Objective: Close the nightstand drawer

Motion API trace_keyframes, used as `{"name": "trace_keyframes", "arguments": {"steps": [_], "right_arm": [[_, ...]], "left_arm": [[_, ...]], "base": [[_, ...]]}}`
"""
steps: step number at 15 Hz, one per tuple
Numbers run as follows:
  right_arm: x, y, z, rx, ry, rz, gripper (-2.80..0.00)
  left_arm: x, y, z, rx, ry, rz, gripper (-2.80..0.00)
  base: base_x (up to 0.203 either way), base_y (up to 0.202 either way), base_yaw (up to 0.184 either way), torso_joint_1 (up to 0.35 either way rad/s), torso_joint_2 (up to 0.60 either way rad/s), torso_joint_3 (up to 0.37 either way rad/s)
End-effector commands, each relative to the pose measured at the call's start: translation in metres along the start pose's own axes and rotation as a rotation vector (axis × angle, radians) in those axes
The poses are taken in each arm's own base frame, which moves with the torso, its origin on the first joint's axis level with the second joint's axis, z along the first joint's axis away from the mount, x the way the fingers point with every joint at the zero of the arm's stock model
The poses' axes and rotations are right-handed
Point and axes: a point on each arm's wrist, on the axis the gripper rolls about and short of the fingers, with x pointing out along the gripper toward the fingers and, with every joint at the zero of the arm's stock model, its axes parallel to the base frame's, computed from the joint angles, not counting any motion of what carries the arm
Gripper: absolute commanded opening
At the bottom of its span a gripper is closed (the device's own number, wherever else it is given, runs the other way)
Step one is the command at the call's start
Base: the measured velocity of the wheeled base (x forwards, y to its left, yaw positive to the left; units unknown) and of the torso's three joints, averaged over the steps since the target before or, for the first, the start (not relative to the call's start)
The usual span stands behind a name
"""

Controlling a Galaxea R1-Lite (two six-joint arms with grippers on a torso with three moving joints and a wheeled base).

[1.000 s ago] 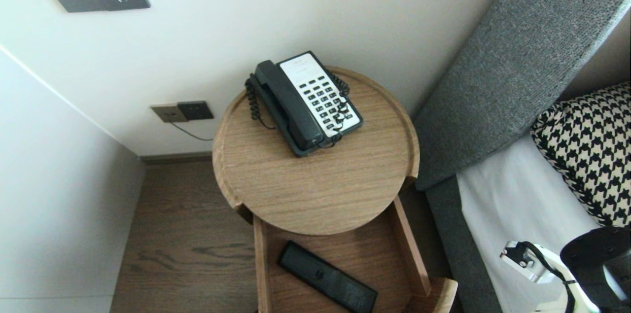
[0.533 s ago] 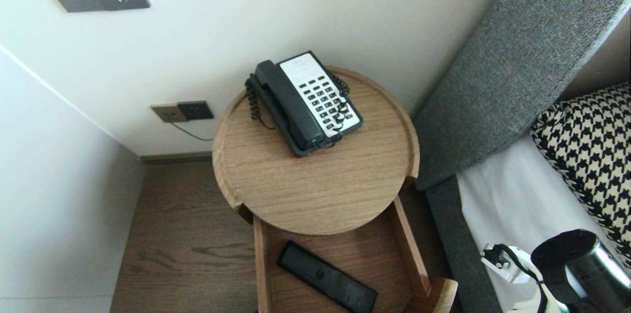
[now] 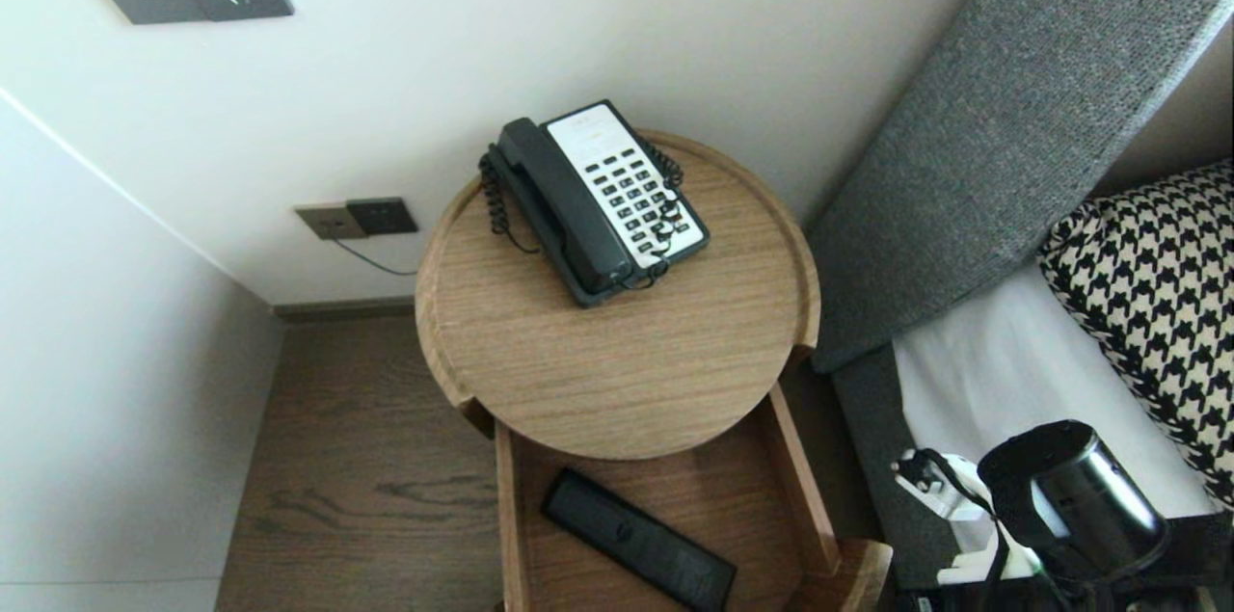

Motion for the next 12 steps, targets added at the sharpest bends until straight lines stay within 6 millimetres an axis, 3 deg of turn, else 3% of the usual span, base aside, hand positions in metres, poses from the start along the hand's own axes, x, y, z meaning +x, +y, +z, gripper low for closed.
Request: {"name": "trace_keyframes", "arguments": {"steps": [1,12], "right_arm": [[0.014,0.003,0.010,-0.001,-0.019,0.010,-2.80],[0.032,0.017,0.070,0.010,-0.145,0.035,-2.80]], "left_arm": [[0.000,0.000,0.000,0.000,0.000,0.001,-2.80],[0.000,0.000,0.000,0.000,0.000,0.001,-2.80]], "base": [[0.000,0.000,0.000,0.000,0.00,0.000],[0.000,0.000,0.000,0.000,0.00,0.000]]}}
